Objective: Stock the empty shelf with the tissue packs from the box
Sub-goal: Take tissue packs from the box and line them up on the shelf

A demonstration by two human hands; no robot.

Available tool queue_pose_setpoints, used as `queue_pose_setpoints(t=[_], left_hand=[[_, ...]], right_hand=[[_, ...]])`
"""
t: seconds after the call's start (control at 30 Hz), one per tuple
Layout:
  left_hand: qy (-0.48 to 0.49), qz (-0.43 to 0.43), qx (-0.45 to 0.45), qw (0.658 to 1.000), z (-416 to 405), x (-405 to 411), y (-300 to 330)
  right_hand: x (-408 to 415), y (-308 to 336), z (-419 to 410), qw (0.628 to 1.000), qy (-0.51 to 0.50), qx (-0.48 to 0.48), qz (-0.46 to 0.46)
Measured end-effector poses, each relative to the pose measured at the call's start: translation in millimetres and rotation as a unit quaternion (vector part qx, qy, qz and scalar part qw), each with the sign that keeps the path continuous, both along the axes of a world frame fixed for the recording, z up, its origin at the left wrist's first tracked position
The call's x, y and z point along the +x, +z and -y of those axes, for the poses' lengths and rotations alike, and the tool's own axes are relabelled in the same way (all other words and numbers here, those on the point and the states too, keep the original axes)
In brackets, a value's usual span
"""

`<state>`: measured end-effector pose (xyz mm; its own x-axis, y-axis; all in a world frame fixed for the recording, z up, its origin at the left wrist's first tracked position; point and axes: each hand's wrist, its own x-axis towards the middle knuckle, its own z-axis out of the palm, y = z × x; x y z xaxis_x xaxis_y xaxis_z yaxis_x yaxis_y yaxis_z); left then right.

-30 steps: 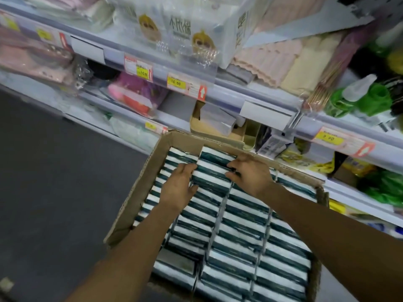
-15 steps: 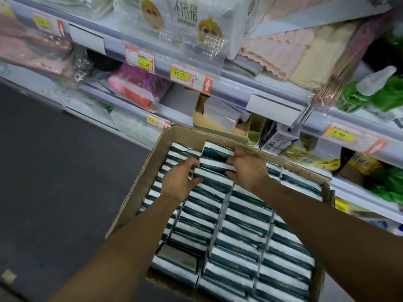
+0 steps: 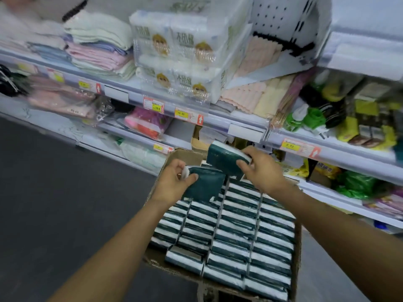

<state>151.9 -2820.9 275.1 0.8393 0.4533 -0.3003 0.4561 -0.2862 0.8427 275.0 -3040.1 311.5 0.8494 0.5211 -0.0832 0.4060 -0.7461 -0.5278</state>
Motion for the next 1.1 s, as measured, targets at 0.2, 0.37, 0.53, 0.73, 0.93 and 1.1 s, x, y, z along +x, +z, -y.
queue_pose_setpoints(t=[0.2, 0.37, 0.53, 0.73, 0.93, 1.1], left_hand=[[-0.002, 0.082, -0.01, 0.997, 23, 2, 90], [-0.035, 0.185, 0.002, 0.982, 43, 24, 169], [-0.076, 0.238, -0.011, 0.968, 79, 53, 231], [-0.08, 0.267, -0.044, 0.959, 134, 85, 274], [-0.092, 0.299, -0.05, 0.949, 215, 138, 307], [-0.073, 0.32, -0.064, 0.942, 291, 194, 329]], right_hand=[[-13, 87, 53, 0.992, -0.029, 0.109, 0.055], [-6, 155, 98, 0.974, -0.04, 0.195, 0.106], [8, 213, 136, 0.952, -0.087, 0.271, 0.116], [28, 248, 196, 0.93, -0.105, 0.318, 0.152], [69, 279, 283, 0.898, -0.136, 0.38, 0.177], [133, 296, 368, 0.909, -0.138, 0.336, 0.204]])
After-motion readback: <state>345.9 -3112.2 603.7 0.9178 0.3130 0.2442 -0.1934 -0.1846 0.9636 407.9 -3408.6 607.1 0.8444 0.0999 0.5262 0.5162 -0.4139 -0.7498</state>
